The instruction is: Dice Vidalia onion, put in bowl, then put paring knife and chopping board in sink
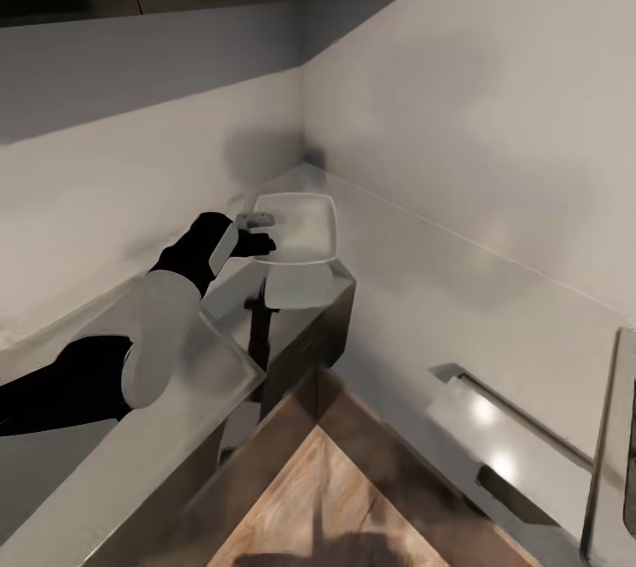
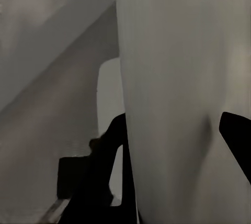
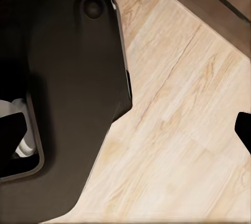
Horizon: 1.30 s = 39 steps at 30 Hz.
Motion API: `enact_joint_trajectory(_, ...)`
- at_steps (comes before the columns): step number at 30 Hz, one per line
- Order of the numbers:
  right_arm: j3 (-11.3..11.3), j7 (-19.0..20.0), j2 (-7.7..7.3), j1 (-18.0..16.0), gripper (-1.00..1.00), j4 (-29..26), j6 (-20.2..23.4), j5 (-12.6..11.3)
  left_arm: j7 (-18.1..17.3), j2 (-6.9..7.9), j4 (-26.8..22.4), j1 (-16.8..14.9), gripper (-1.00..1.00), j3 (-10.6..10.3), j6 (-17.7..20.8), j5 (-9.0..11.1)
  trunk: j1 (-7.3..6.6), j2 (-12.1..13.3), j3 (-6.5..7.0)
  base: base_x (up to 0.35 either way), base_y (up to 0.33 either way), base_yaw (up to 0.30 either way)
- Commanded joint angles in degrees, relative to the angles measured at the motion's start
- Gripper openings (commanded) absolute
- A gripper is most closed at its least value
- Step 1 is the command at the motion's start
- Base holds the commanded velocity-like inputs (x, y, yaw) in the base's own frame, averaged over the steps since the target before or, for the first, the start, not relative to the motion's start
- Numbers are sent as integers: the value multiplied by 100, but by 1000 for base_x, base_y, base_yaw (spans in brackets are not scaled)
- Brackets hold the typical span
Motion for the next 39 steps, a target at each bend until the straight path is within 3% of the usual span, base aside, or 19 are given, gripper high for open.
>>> enact_joint_trajectory(1, 0, -20, 1, 4, 100, -12, -3, 5, 10, -6, -9, -3, -100, 39, 32, 21, 0, -10, 1, -331, 0, 0)
enact_joint_trajectory(6, 0, -20, 5, 4, 100, -12, -3, 7, 6, -9, -119, -3, -100, 49, 45, 26, 0, -10, 45, -331, 0, 0)
enact_joint_trajectory(15, 0, -20, 6, 4, 100, -13, -3, 8, -3, -11, -942, -3, -100, 27, 334, 39, 0, -10, 125, -130, 0, 0)
enact_joint_trajectory(29, -9, -20, 6, 4, 100, -16, 6, 3, -4, -7, -963, -3, -100, 44, 351, 39, 0, -10, 187, -292, 0, 3)
enact_joint_trajectory(39, -9, -21, 6, 4, 100, -15, 6, 2, -4, -11, -963, -3, -100, 44, 353, 39, 0, -10, 247, -330, 0, 182)
